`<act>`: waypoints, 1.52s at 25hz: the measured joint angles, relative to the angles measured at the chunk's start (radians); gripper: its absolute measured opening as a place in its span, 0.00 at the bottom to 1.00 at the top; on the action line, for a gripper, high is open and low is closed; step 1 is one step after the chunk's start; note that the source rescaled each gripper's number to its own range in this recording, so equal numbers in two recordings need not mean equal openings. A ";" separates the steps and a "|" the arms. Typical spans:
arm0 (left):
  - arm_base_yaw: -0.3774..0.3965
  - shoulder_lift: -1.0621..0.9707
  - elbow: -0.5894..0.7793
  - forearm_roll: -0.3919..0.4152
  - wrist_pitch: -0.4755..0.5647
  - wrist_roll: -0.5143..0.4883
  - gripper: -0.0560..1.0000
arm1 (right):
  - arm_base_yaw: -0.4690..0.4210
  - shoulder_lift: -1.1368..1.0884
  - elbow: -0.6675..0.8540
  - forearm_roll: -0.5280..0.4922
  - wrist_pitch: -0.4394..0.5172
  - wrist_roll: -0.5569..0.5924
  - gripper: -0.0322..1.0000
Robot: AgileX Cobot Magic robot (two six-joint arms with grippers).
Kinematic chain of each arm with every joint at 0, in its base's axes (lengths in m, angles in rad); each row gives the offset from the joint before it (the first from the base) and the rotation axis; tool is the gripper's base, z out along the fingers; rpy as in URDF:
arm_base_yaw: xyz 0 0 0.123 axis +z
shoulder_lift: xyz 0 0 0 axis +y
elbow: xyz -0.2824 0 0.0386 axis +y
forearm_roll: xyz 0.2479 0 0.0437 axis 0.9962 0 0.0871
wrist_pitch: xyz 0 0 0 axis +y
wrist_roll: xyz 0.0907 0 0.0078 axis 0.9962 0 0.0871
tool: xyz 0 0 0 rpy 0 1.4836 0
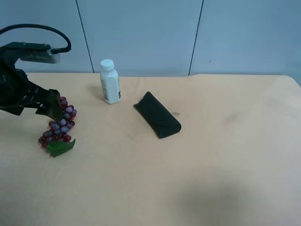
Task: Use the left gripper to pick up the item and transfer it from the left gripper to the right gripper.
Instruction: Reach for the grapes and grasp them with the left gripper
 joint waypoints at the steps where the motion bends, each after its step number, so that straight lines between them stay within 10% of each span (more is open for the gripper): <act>1: 0.000 0.021 0.000 0.000 -0.022 -0.006 1.00 | 0.000 0.000 0.000 0.000 0.000 0.000 1.00; 30: -0.001 0.440 -0.001 0.389 -0.279 -0.397 0.98 | 0.000 0.000 0.000 0.000 0.000 0.000 1.00; 33: -0.001 0.443 -0.001 0.389 -0.279 -0.398 0.75 | 0.000 0.000 0.000 0.000 0.000 0.000 1.00; 38: -0.001 0.443 -0.003 0.390 -0.278 -0.399 0.09 | 0.000 0.000 0.000 0.000 0.000 0.000 1.00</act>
